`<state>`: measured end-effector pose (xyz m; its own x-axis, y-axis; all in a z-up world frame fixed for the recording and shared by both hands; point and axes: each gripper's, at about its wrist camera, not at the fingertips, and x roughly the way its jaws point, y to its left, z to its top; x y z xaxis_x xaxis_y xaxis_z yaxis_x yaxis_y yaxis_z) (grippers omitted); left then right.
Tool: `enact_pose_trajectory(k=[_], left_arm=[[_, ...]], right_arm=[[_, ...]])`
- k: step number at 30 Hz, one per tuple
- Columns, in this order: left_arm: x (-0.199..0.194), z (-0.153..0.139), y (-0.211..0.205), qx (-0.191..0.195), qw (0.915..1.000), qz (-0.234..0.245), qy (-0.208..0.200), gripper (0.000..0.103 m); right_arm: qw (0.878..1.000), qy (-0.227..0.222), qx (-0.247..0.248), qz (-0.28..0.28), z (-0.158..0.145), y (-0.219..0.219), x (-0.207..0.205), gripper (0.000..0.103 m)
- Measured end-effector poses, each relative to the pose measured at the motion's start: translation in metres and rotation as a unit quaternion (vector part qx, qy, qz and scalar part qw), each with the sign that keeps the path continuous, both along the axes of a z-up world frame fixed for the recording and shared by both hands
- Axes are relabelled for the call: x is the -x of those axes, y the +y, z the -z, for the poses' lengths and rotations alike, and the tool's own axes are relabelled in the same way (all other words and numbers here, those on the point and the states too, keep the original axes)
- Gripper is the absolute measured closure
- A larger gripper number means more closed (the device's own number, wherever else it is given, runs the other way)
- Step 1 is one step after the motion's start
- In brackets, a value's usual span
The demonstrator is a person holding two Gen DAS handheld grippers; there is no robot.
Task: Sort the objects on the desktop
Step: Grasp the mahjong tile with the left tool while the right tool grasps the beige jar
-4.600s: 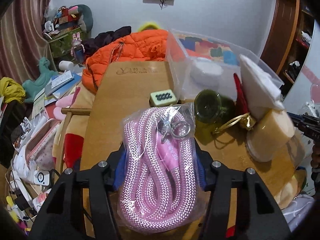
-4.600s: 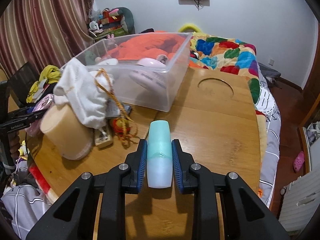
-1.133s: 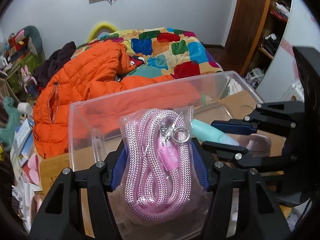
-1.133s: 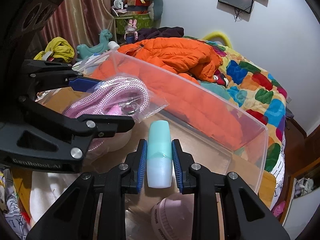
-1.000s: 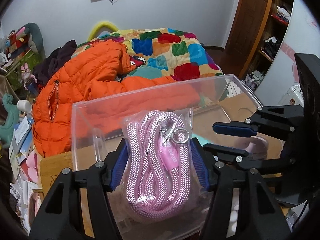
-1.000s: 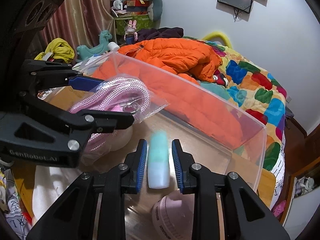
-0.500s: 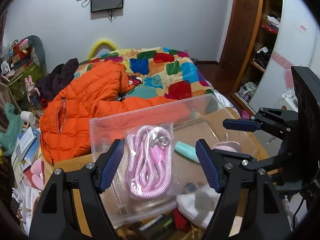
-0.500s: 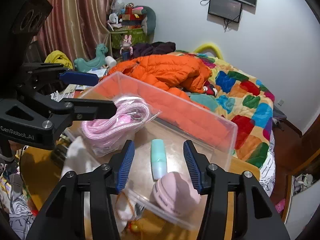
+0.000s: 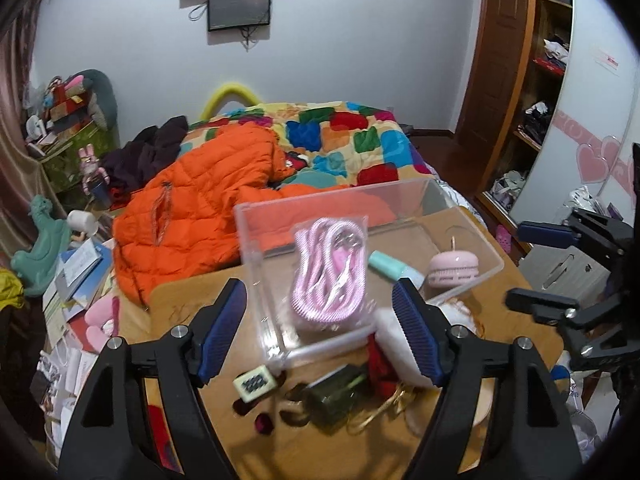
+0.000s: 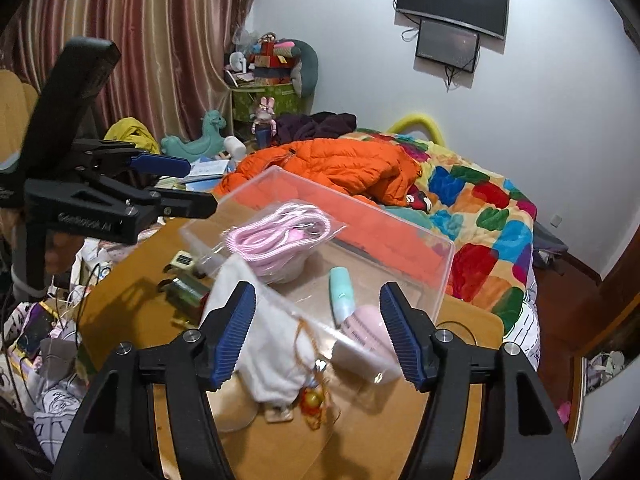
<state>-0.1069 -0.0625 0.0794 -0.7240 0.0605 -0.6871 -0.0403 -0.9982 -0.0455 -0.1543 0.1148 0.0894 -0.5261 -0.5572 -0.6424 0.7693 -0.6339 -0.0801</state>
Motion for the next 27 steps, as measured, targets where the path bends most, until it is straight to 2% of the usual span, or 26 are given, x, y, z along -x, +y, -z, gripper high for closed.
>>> enact_pose_trajectory(k=[6, 13, 17, 21, 27], left_arm=[[-0.023, 0.011, -0.022, -0.001, 0.9996, -0.027, -0.007, 0.028], [-0.035, 0.043, -0.045, -0.006, 0.9979, -0.058, -0.028, 0.028], [-0.03, 0.062, -0.054, -0.02, 0.9967, -0.06, -0.051, 0.028], [-0.02, 0.08, -0.058, -0.016, 0.9955, -0.057, -0.074, 0.035], [-0.009, 0.104, -0.059, -0.016, 0.9934, -0.053, -0.101, 0.036]], right_arm=[[1.0, -0.004, 0.006, -0.012, 0.007, 0.01, -0.023, 0.042], [0.999, -0.025, 0.0, -0.025, 0.025, 0.012, -0.039, 0.042], [0.999, -0.045, 0.0, -0.023, 0.037, 0.011, -0.04, 0.042], [0.998, -0.067, -0.004, -0.021, 0.046, 0.01, -0.039, 0.042], [0.996, -0.079, -0.021, -0.034, 0.057, 0.006, -0.049, 0.042]])
